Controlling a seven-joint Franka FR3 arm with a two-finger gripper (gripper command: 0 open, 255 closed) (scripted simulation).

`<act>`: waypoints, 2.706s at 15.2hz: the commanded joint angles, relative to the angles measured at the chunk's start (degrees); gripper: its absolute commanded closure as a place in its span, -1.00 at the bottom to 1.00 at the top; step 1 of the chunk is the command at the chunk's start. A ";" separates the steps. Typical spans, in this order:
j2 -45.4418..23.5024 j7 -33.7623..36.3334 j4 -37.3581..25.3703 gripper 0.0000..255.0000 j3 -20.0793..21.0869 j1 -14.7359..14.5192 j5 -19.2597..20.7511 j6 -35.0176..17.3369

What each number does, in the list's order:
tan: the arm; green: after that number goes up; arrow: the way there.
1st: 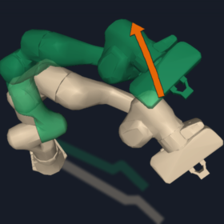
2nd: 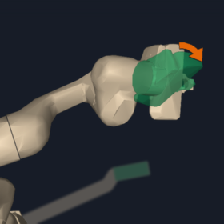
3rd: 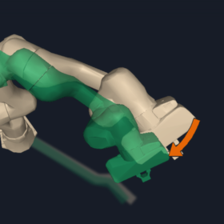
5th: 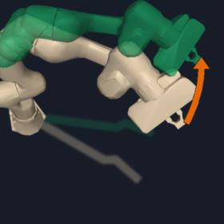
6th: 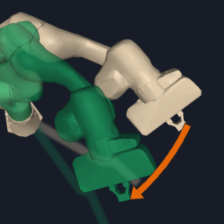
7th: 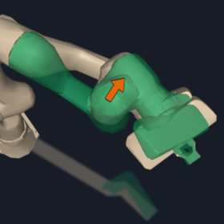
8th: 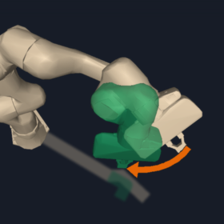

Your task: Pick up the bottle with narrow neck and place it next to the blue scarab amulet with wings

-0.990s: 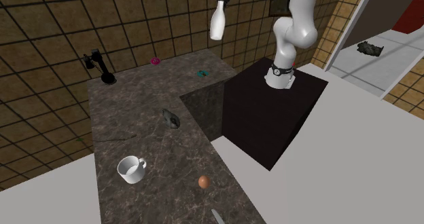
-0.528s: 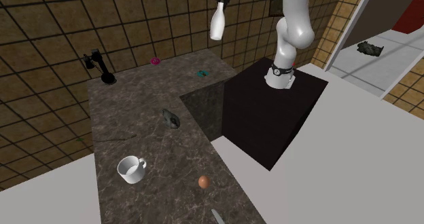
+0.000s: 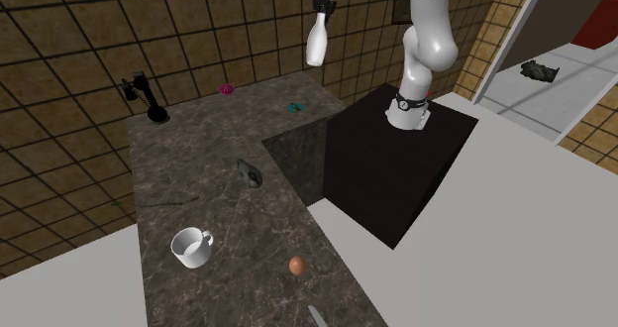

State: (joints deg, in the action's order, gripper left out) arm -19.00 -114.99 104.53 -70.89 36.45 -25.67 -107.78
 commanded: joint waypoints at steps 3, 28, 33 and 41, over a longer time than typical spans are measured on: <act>-1.17 -1.24 2.10 1.00 1.11 0.82 -1.49 -2.53; -11.54 -10.13 9.39 1.00 11.96 9.19 -14.00 -15.25; -13.98 -11.99 9.85 1.00 14.55 11.13 -16.81 -17.39; -18.08 -14.91 9.91 1.00 18.79 14.25 -21.32 -20.58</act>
State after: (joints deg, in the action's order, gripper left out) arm -36.53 -129.47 114.54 -52.64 50.21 -46.41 -127.99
